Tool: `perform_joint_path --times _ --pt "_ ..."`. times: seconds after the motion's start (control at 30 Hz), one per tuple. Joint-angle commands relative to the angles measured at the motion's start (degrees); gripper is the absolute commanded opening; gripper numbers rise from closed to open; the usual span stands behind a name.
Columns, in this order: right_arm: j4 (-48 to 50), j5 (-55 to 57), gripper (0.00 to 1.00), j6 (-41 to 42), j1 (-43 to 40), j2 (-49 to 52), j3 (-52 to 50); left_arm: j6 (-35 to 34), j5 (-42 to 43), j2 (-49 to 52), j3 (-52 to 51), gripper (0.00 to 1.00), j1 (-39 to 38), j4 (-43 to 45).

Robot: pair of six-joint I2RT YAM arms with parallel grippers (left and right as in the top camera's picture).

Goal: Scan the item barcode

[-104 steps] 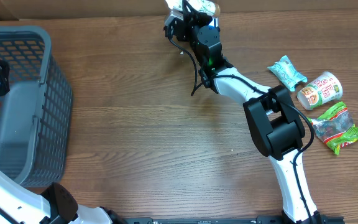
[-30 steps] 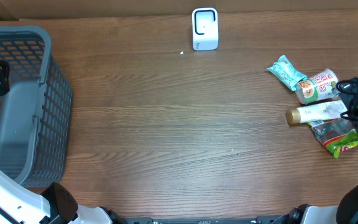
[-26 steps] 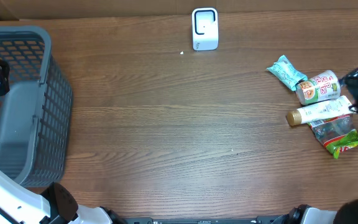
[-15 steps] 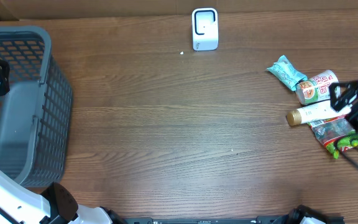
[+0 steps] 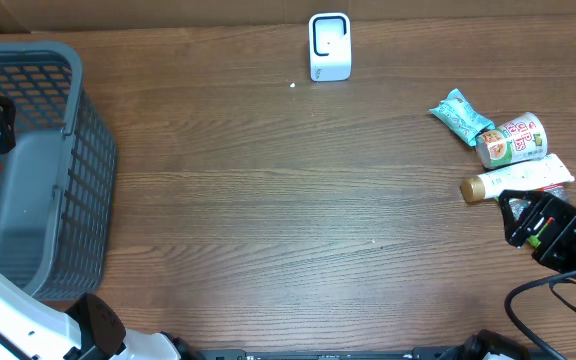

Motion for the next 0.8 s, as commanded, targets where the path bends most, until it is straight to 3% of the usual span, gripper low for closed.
perform_joint_path --times 0.0,0.2,0.33,0.43,0.57,0.67,0.77 --pt "1.11 -0.72 1.00 -1.27 0.26 -0.17 6.32 1.09 0.79 0.02 0.02 1.00 -0.37 0.22" --pt "4.52 2.56 1.00 -0.96 0.26 -0.04 10.47 1.09 0.79 0.02 0.02 0.99 -0.37 0.22" --pt "4.52 3.45 1.00 -10.95 0.26 -0.07 10.47 1.09 0.79 0.02 0.02 1.00 -0.37 0.22" --pt "3.61 10.78 1.00 -11.85 0.26 -0.20 10.47 1.09 0.79 0.02 0.02 1.00 -0.37 0.22" --pt "2.84 9.79 1.00 -13.14 0.26 -0.20 10.19 1.09 0.79 0.02 0.02 1.00 -0.37 0.22" --pt "4.55 9.86 1.00 -13.31 0.68 -0.94 6.82 1.09 0.79 0.02 0.02 1.00 -0.37 0.22" --pt "13.29 10.29 1.00 -13.31 5.46 -6.47 -2.69 1.09 0.79 0.02 0.02 1.00 -0.37 0.22"
